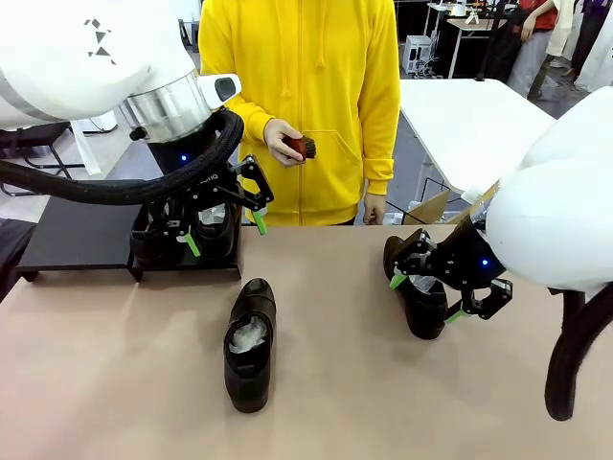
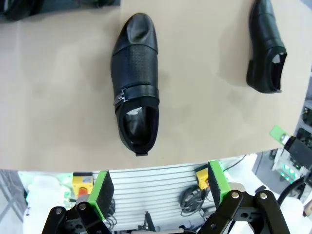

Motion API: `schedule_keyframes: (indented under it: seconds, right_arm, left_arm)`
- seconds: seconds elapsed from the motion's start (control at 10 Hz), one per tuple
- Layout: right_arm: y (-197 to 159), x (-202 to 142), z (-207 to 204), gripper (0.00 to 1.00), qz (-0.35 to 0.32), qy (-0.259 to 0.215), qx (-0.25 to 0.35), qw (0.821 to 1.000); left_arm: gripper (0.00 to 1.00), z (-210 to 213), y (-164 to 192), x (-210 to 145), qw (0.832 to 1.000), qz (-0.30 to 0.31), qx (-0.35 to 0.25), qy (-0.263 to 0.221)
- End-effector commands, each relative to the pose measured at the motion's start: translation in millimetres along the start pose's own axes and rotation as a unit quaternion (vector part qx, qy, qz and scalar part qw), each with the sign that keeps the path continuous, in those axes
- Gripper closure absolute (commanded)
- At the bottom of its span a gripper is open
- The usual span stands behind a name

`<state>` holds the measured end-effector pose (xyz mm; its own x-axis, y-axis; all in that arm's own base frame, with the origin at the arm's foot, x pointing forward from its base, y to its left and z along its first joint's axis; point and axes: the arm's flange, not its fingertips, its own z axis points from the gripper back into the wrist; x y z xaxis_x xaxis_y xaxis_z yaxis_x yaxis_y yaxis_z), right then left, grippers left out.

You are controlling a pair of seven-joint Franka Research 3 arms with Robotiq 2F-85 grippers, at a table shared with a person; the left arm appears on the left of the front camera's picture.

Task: Organize the shoes by placing them on the stand.
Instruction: Place the Shoe from the middle of the table onto the Shoes Stand.

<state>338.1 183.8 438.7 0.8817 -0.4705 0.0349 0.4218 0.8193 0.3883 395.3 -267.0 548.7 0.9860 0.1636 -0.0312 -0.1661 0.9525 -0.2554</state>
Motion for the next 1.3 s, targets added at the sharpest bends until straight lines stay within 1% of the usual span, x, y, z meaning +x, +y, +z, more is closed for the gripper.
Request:
schedule_keyframes:
  seconds: [0.0, 0.1, 0.2, 0.4, 0.6, 0.7, 0.8, 0.9, 1.0, 1.2]
  right_arm:
    - [1, 5, 2, 0.0, 0.011, 0.001, 0.001, 1.0]
    - [1, 5, 2, 0.0, 0.011, 0.001, 0.001, 1.0]
    - [1, 5, 2, 0.0, 0.011, 0.001, 0.001, 1.0]
    - [1, 5, 2, 0.0, 0.011, 0.001, 0.001, 1.0]
    - [1, 5, 2, 0.0, 0.011, 0.001, 0.001, 1.0]
    - [1, 5, 2, 0.0, 0.011, 0.001, 0.001, 1.0]
    - [1, 5, 2, 0.0, 0.011, 0.001, 0.001, 1.0]
    - [1, 5, 2, 0.0, 0.011, 0.001, 0.001, 1.0]
    - [1, 5, 2, 0.0, 0.011, 0.001, 0.001, 1.0]
    - [1, 5, 2, 0.0, 0.011, 0.001, 0.001, 1.0]
  left_arm:
    - [0.0, -26, -13, -27, 0.998, 0.051, 0.038, -0.019]
    - [0.0, -40, -19, -37, 0.997, 0.043, 0.056, -0.022]
    - [0.0, -50, -18, -39, 0.998, 0.034, 0.053, -0.002]
    - [0.0, -83, -27, -45, 0.999, 0.006, 0.032, 0.014]
    - [0.0, -131, -28, -33, 0.999, -0.013, 0.053, 0.005]
    - [0.0, -151, -27, -27, 0.997, -0.028, 0.076, 0.001]
    - [0.0, -166, -30, -24, 0.995, -0.042, 0.085, 0.013]
    - [0.0, -183, -31, -20, 0.995, -0.053, 0.088, 0.014]
    - [0.0, -200, -33, -16, 0.993, -0.059, 0.1, 0.021]
    - [0.0, -212, -37, -14, 0.993, -0.071, 0.098, 0.008]
